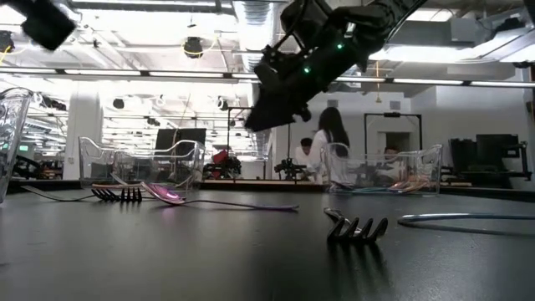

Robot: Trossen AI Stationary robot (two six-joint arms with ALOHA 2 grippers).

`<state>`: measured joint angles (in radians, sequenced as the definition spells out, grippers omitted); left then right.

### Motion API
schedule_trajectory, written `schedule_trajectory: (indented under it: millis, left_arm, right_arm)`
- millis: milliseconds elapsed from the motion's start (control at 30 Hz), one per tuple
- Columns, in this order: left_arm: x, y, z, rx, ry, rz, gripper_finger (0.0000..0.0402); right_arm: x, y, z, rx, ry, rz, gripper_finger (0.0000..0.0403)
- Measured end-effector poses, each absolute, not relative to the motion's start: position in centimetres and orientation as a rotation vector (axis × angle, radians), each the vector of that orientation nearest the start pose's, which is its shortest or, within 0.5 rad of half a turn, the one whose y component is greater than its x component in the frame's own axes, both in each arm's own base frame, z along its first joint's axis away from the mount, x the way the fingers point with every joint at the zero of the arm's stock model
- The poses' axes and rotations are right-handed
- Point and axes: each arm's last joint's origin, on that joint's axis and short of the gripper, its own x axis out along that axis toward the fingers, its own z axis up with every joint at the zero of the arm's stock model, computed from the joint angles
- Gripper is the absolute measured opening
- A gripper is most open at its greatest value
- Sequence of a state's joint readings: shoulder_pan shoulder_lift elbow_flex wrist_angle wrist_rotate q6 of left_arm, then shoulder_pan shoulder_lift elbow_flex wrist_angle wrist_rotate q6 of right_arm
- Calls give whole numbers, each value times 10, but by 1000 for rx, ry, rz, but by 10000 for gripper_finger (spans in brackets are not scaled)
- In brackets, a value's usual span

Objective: Sort silverware by color (type)
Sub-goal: Put the black fork into bottom transparent bin

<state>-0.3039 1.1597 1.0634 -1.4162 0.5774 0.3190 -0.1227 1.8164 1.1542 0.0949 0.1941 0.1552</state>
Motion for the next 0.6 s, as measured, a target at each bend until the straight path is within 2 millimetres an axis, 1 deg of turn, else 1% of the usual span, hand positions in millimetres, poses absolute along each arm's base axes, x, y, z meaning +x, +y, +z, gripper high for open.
schedule_trajectory:
  millis: [67, 133, 267, 333, 467, 533, 600]
  left_arm:
    - [156, -71, 275, 36, 1452, -960, 0]
    - [153, -76, 262, 26, 1482, -999, 0]
    - [145, -82, 243, 31, 1526, -1045, 0]
    - [142, -84, 236, 30, 1556, -1039, 0]
    - [139, -89, 223, -14, 1601, -983, 0]
    - [138, -90, 218, -29, 1628, -934, 0]
    - [135, -93, 212, -31, 1648, -913, 0]
  right_arm:
    - [398, -45, 200, 197, 513, -273, 160]
    - [406, -33, 193, 222, 486, -178, 160]
    - [422, -4, 170, 164, 439, -74, 160]
    - [435, 9, 164, 155, 412, -40, 160]
    - [463, 29, 168, 146, 418, -1, 160]
    - [472, 37, 169, 134, 483, -4, 160]
    - [478, 45, 174, 104, 562, -51, 160]
